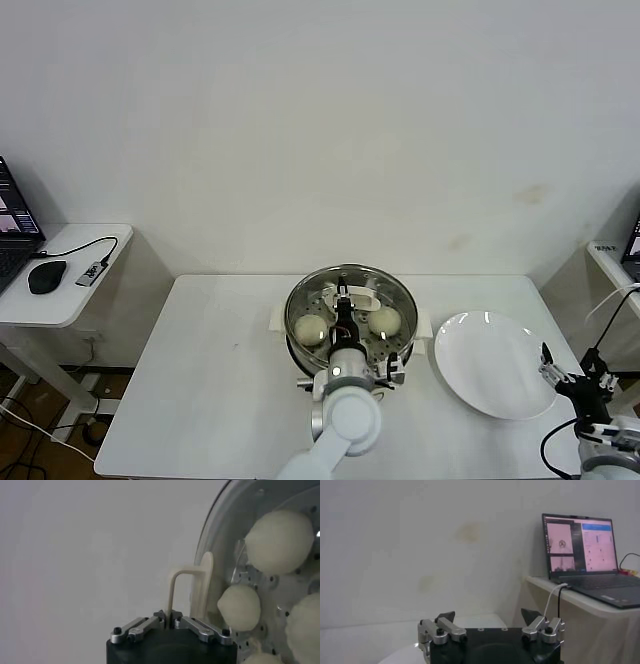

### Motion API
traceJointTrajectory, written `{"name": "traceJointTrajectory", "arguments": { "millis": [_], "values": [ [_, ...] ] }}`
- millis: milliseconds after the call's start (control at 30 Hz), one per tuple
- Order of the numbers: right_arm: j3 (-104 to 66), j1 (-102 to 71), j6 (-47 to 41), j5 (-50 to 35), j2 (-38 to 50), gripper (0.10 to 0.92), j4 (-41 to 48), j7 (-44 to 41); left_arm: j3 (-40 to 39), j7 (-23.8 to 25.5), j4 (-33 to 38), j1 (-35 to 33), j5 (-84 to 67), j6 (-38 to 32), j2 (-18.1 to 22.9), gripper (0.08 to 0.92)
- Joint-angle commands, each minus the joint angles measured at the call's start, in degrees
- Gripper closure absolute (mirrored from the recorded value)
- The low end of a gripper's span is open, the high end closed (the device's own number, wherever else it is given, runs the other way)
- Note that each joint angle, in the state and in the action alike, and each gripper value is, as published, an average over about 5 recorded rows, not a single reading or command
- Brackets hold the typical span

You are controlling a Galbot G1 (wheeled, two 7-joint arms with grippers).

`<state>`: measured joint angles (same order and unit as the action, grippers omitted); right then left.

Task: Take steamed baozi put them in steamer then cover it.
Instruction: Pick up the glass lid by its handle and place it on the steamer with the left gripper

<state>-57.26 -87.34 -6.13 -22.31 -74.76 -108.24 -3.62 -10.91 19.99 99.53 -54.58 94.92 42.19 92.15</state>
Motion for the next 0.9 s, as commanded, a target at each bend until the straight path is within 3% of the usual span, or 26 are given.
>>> {"name": "traceJointTrajectory", "arguments": {
  "millis": [33, 733, 900],
  "values": [
    [0.0, 0.0, 0.1, 0.0, 0.0, 0.203, 0.0, 0.0, 0.3, -0.6, -0.6, -0.2, 0.2, 2.3, 0.0, 0.855],
    [0.2, 0.0, 0.4, 0.2, -0.2, 0.203, 0.3, -0.1, 0.1, -1.3, -0.8, -1.1, -0.4, 1.8, -0.1, 0.855],
    [0.2, 0.1, 0.4, 0.2, -0.2, 0.203, 0.3, -0.1, -0.4, -0.8, 2.3, -1.8, -0.7, 1.4, -0.2, 0.782]
  ]
}}
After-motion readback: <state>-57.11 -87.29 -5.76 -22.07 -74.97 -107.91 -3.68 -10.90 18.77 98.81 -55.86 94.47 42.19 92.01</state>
